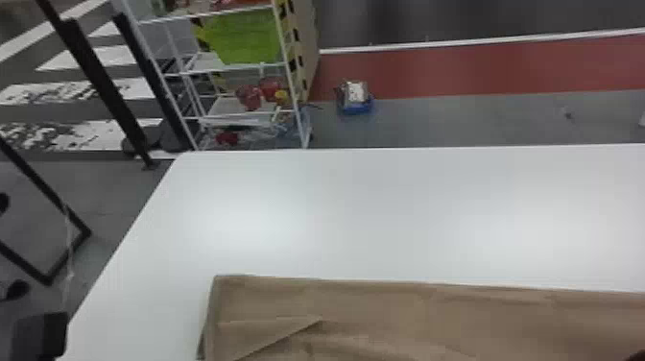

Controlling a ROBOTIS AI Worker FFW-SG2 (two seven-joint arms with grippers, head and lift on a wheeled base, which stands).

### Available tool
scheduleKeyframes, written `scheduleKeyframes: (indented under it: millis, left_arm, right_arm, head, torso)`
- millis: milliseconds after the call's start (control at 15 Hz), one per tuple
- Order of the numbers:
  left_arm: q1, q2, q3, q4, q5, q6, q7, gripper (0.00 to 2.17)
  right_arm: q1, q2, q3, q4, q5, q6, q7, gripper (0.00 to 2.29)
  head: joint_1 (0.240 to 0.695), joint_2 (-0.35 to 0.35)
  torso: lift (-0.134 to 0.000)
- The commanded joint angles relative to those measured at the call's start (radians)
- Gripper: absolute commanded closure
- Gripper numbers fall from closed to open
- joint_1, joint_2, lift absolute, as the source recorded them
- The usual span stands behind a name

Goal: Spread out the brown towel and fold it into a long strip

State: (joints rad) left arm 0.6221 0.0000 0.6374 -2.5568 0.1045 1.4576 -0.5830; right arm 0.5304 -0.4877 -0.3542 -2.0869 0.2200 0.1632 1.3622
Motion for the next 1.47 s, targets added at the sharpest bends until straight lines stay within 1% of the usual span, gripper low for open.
scheduleKeyframes:
  millis: [0, 67, 200, 267, 333, 400, 467, 533, 600, 667, 733, 867, 933, 1067, 1200, 1267, 1333, 1400]
  left_arm:
    - [-0.001, -0.003, 0.004, -0.002, 0.0, 0.008, -0.003, 0.56]
    - [-0.001, -0.003, 0.005, -0.003, 0.0, 0.008, -0.006, 0.56]
    - [-0.001, -0.003, 0.016, -0.008, 0.009, 0.005, -0.012, 0.56]
    - [-0.001, -0.003, 0.021, -0.017, 0.015, 0.002, -0.017, 0.56]
    - [-0.001, -0.003, 0.022, -0.023, 0.026, -0.004, -0.018, 0.56]
    - [-0.001, -0.003, 0.022, -0.025, 0.032, -0.01, -0.018, 0.56]
    - [-0.009, -0.003, 0.019, -0.022, 0.037, -0.016, -0.02, 0.56]
    - [-0.018, -0.003, 0.015, -0.017, 0.035, -0.016, -0.024, 0.56]
    - [-0.022, -0.003, 0.013, -0.014, 0.035, -0.019, -0.023, 0.56]
    - [-0.027, -0.003, 0.013, -0.011, 0.035, -0.035, -0.026, 0.56]
    - [-0.027, -0.003, 0.012, -0.006, 0.035, -0.072, -0.027, 0.56]
    - [-0.028, -0.003, -0.007, 0.03, 0.037, -0.157, -0.034, 0.56]
    - [-0.036, -0.003, -0.016, 0.055, 0.037, -0.197, -0.032, 0.56]
    - [-0.061, -0.003, -0.018, 0.109, 0.053, -0.246, -0.047, 0.56]
    - [-0.09, -0.003, -0.025, 0.148, 0.055, -0.243, -0.072, 0.57]
    - [-0.094, -0.003, -0.028, 0.158, 0.052, -0.243, -0.072, 0.59]
    - [-0.098, -0.003, -0.039, 0.165, 0.049, -0.234, -0.07, 0.73]
    - [-0.101, -0.003, -0.042, 0.167, 0.041, -0.219, -0.064, 0.82]
  right_arm:
    - [-0.009, 0.021, -0.052, -0.002, -0.07, 0.005, 0.005, 0.02]
    - [-0.015, 0.021, -0.094, -0.002, -0.133, 0.042, 0.005, 0.02]
    - [-0.053, 0.026, -0.215, 0.004, -0.294, 0.177, 0.005, 0.02]
    - [-0.081, 0.026, -0.272, 0.025, -0.369, 0.244, 0.005, 0.02]
    - [-0.11, 0.026, -0.318, 0.05, -0.419, 0.33, 0.005, 0.02]
    - [-0.147, 0.017, -0.348, 0.061, -0.43, 0.533, 0.005, 0.05]
    - [-0.153, 0.017, -0.381, 0.073, -0.469, 0.606, 0.005, 0.06]
    - [-0.153, 0.02, -0.396, 0.085, -0.485, 0.631, 0.005, 0.06]
    - [-0.153, 0.04, -0.405, 0.103, -0.495, 0.609, 0.005, 0.06]
    - [-0.153, 0.052, -0.404, 0.128, -0.49, 0.582, 0.005, 0.06]
    - [-0.153, 0.06, -0.4, 0.174, -0.488, 0.529, 0.005, 0.06]
    - [-0.156, 0.061, -0.384, 0.281, -0.481, 0.401, 0.005, 0.06]
    - [-0.162, 0.064, -0.374, 0.315, -0.473, 0.364, 0.005, 0.06]
    - [-0.17, 0.07, -0.356, 0.361, -0.453, 0.299, 0.005, 0.06]
    - [-0.171, 0.086, -0.339, 0.373, -0.421, 0.266, 0.005, 0.06]
    - [-0.171, 0.096, -0.338, 0.373, -0.418, 0.256, 0.005, 0.06]
    - [-0.171, 0.098, -0.336, 0.373, -0.418, 0.25, 0.005, 0.07]
    - [-0.171, 0.098, -0.341, 0.372, -0.419, 0.25, 0.005, 0.07]
  head:
    - [0.695, 0.195]
    - [0.695, 0.192]
    - [0.695, 0.172]
    - [0.695, 0.151]
    - [0.695, 0.093]
    - [0.695, 0.06]
    - [0.695, 0.02]
    - [0.695, -0.014]
    - [0.695, -0.073]
    - [0.695, -0.091]
    - [0.695, -0.1]
    - [0.695, -0.112]
    - [0.695, -0.121]
    - [0.695, -0.141]
    - [0.695, -0.145]
    - [0.695, -0.146]
    - [0.695, -0.147]
    - [0.695, -0.146]
  torso:
    - [-0.123]
    - [-0.123]
    - [-0.123]
    - [-0.123]
    - [-0.123]
    - [-0.123]
    - [-0.123]
    - [-0.123]
    - [-0.123]
    - [-0.123]
    - [-0.123]
    - [-0.123]
    - [-0.123]
    - [-0.123]
    - [-0.123]
    - [-0.123]
    - [-0.123]
    - [-0.123]
